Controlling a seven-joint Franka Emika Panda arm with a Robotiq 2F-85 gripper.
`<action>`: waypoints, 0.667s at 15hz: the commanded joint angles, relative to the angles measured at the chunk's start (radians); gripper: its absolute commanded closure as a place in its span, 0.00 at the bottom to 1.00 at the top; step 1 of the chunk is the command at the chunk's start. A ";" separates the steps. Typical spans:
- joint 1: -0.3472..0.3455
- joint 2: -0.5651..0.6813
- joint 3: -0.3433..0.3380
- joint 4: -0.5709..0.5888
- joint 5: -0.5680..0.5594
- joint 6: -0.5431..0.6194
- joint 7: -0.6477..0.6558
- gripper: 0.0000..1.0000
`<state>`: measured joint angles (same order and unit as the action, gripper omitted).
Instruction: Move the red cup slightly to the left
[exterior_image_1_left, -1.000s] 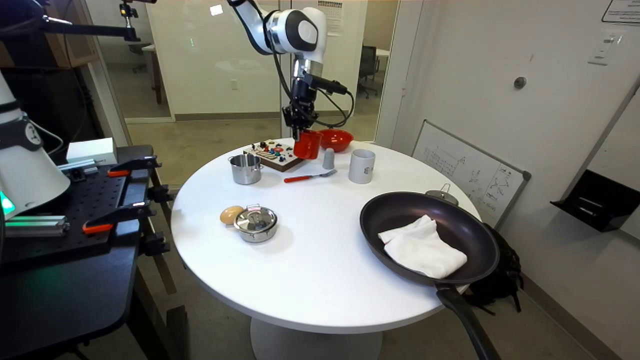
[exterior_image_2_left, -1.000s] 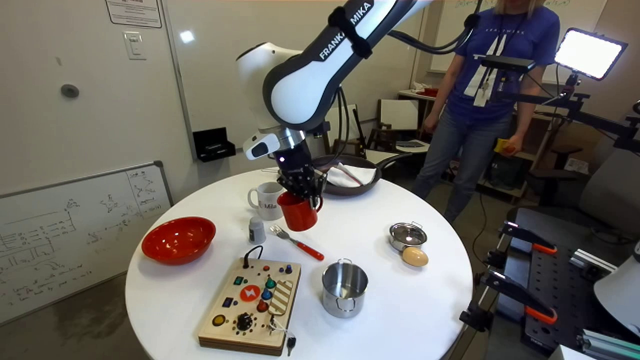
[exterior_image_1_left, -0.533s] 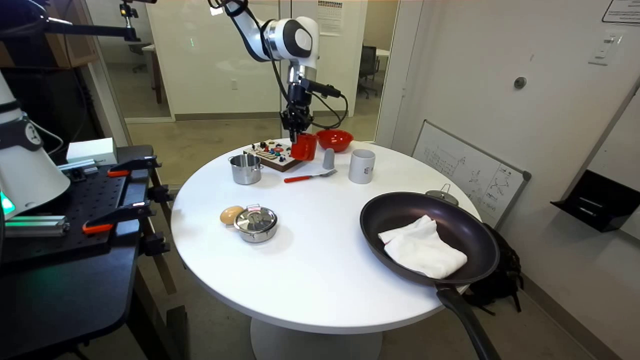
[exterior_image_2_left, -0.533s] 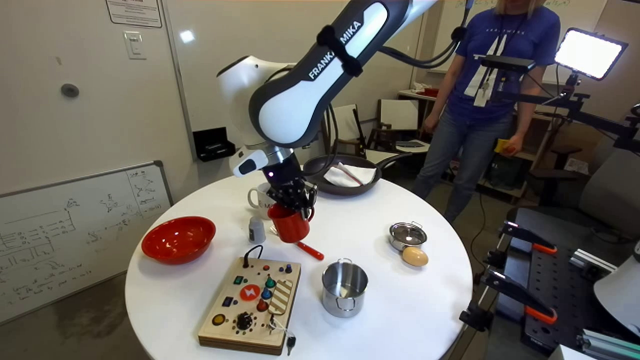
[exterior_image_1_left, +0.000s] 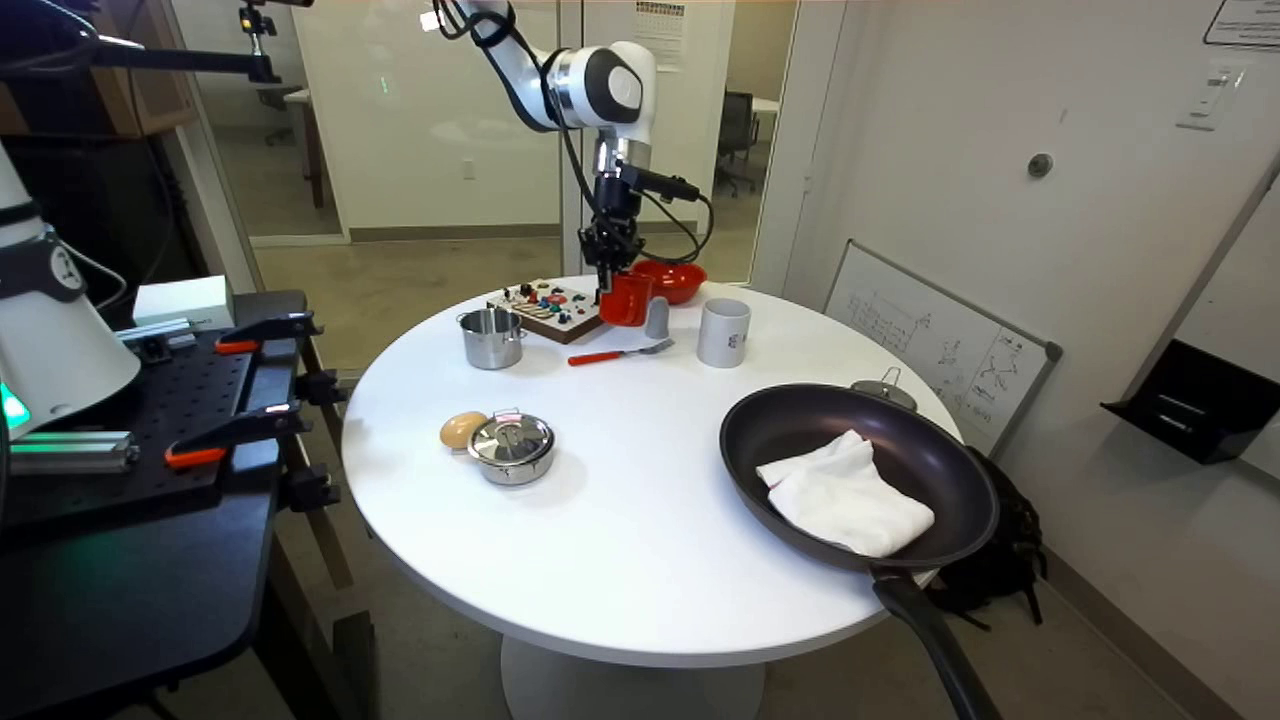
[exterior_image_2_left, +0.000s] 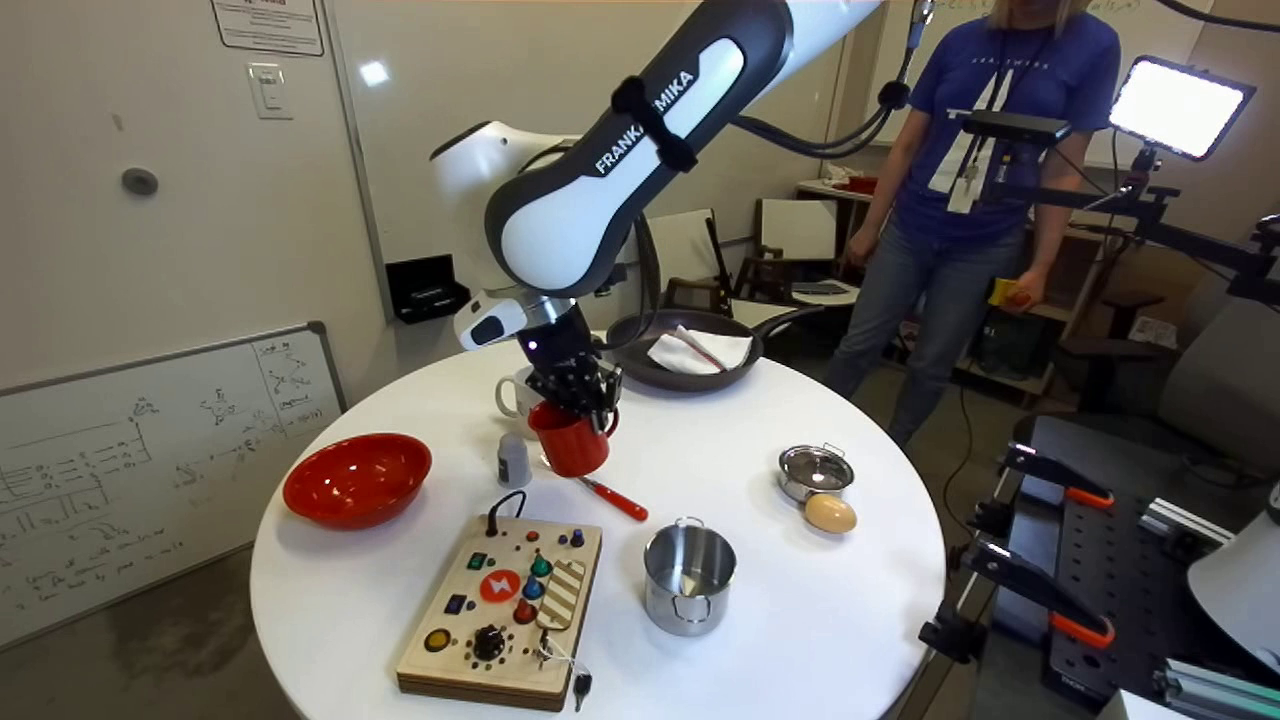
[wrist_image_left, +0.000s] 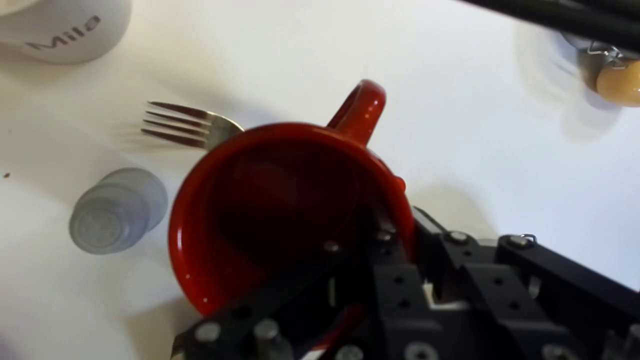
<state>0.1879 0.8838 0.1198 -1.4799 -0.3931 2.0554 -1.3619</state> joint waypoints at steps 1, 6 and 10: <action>0.016 0.031 -0.004 0.058 -0.022 -0.033 -0.018 0.98; 0.045 0.086 -0.012 0.136 -0.030 -0.096 -0.012 0.98; 0.066 0.126 -0.015 0.189 -0.044 -0.135 -0.015 0.98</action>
<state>0.2266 0.9613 0.1170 -1.3761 -0.4097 1.9761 -1.3638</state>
